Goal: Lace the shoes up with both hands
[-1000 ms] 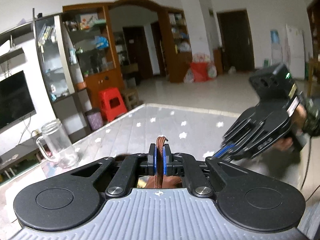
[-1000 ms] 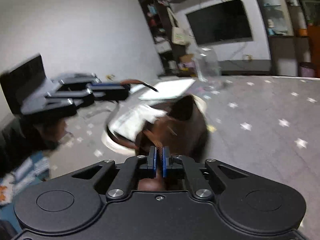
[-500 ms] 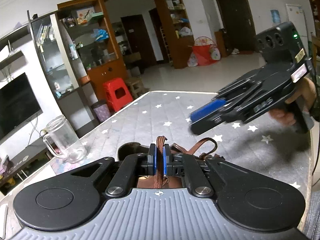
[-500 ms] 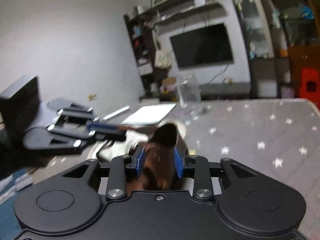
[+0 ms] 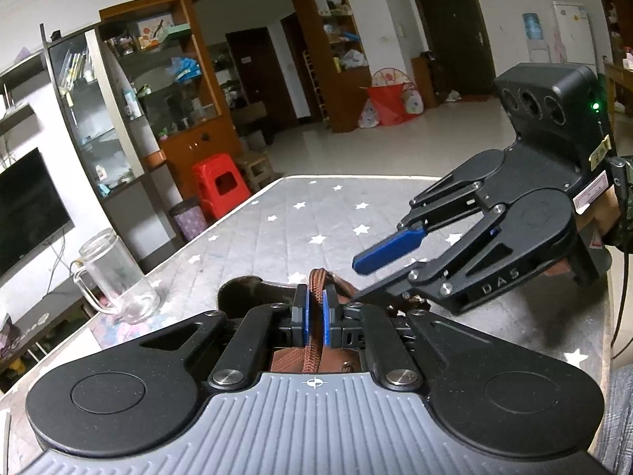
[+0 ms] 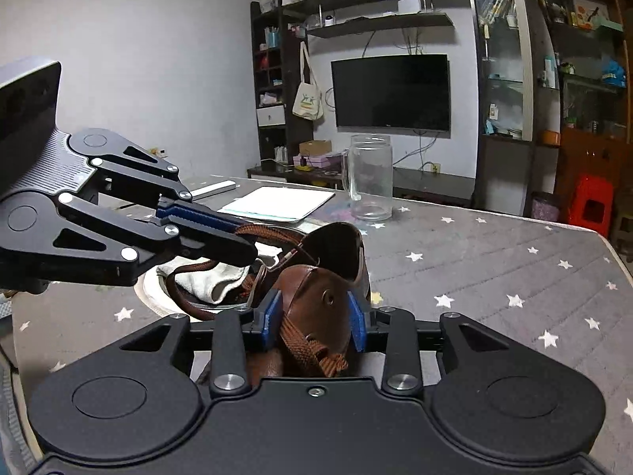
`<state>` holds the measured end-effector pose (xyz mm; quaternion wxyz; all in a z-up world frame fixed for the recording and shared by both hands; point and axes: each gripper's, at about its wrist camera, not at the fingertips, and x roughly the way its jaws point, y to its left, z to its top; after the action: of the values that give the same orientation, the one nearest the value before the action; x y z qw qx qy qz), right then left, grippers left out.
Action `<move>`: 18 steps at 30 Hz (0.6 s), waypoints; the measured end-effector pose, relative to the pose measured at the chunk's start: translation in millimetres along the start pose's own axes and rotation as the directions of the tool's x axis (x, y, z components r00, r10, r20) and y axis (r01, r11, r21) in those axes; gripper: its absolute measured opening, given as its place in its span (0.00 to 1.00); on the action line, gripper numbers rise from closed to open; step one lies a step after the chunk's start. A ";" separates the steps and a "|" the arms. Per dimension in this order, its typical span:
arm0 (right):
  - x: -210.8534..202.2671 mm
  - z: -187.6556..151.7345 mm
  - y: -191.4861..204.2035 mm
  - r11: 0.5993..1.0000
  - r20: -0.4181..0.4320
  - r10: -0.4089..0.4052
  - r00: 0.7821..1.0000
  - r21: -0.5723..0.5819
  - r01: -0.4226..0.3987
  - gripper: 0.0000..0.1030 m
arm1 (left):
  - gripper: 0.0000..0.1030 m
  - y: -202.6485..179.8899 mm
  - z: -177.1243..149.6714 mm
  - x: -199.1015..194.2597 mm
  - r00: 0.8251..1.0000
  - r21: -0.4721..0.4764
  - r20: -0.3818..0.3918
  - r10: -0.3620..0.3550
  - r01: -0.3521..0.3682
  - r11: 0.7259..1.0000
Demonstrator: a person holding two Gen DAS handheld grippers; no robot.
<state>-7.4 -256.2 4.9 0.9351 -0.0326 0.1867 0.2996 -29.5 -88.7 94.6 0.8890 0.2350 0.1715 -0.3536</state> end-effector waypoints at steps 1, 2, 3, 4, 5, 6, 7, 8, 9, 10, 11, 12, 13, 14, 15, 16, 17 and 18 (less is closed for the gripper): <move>0.0 -0.4 0.4 1.000 0.003 -0.005 1.000 0.002 0.005 0.36 | 0.07 -0.2 -0.3 0.9 1.000 0.004 -0.004 -0.005 0.005 1.000; -0.8 -0.7 0.2 1.000 0.005 -0.008 1.000 0.008 0.008 0.36 | 0.07 -1.8 -1.0 2.2 1.000 0.010 -0.009 -0.009 0.009 1.000; -2.7 -1.4 -0.2 1.000 0.009 -0.013 1.000 0.016 0.012 0.36 | 0.07 -2.4 -0.8 3.5 1.000 0.014 -0.012 -0.013 0.013 1.000; -3.1 -1.5 -0.7 1.000 0.012 -0.016 1.000 0.022 0.015 0.36 | 0.07 -3.1 -0.5 4.9 1.000 0.019 -0.014 -0.017 0.017 1.000; -3.9 -1.7 -1.3 0.999 0.014 -0.019 1.000 0.027 0.019 0.36 | 0.07 -3.6 -0.1 6.2 1.000 0.023 -0.015 -0.024 0.024 0.999; -5.0 -1.7 -2.4 0.999 0.018 -0.024 1.000 0.035 0.023 0.36 | 0.07 -3.9 0.7 7.9 1.000 0.027 -0.016 -0.027 0.027 0.999; -6.8 -1.5 -4.7 0.998 0.025 -0.029 0.999 0.052 0.028 0.36 | 0.07 -4.2 1.5 9.7 0.999 0.031 -0.017 -0.029 0.030 0.999; -8.9 -1.6 -6.6 0.997 0.030 -0.038 0.999 0.065 0.036 0.36 | 0.07 -4.0 2.1 11.5 0.999 0.034 -0.017 -0.033 0.034 0.999; -11.4 -2.7 -8.5 0.995 0.031 -0.066 0.997 0.072 0.063 0.36 | 0.07 -5.6 -1.5 14.4 0.999 0.036 -0.016 -0.034 0.034 0.999; -13.8 -4.7 -12.3 0.991 0.027 -0.105 0.994 0.085 0.103 0.36 | 0.07 -5.1 -1.2 15.5 0.999 0.037 -0.015 -0.029 0.029 0.999; -16.3 -7.3 -17.4 0.988 0.023 -0.110 0.994 0.114 0.106 0.36 | 0.07 -3.8 -1.2 15.2 1.000 0.033 -0.013 -0.024 0.024 0.999; -18.4 -9.0 -24.0 0.984 0.023 -0.091 0.996 0.158 0.086 0.36 | 0.07 -2.4 -1.1 14.9 1.000 0.030 -0.010 -0.019 0.020 0.999; -19.3 -9.5 -27.8 0.980 0.021 -0.075 0.997 0.186 0.070 0.36 | 0.07 -1.0 -1.0 14.6 1.000 0.026 -0.008 -0.015 0.015 1.000; -19.1 -8.8 -28.0 0.979 0.022 -0.074 0.997 0.190 0.068 0.36 | 0.07 0.4 -1.3 13.1 1.000 0.024 -0.005 -0.007 0.007 1.000; -18.8 -8.0 -27.4 0.980 0.025 -0.072 0.997 0.188 0.066 0.36 | 0.07 1.9 -2.4 12.4 1.000 0.018 -0.005 -0.002 0.002 1.000; -17.9 -6.7 -24.7 0.983 0.033 -0.068 0.997 0.175 0.061 0.36 | 0.07 3.3 -3.6 11.7 1.000 0.011 -0.005 0.002 -0.002 1.000; -16.4 -5.2 -21.8 0.985 0.037 -0.059 0.998 0.163 0.052 0.36 | 0.07 3.9 -4.6 11.6 1.000 0.005 -0.008 0.004 -0.004 1.000; -14.9 -4.2 -18.7 0.987 0.041 -0.053 0.998 0.153 0.046 0.36 | 0.07 4.6 -5.6 11.5 1.000 -0.001 -0.011 0.006 -0.006 1.000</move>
<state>-9.3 -280.4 5.6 0.9459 0.0410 0.1869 0.2620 -19.1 -89.1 85.9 0.8891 0.2372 0.1760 -0.3497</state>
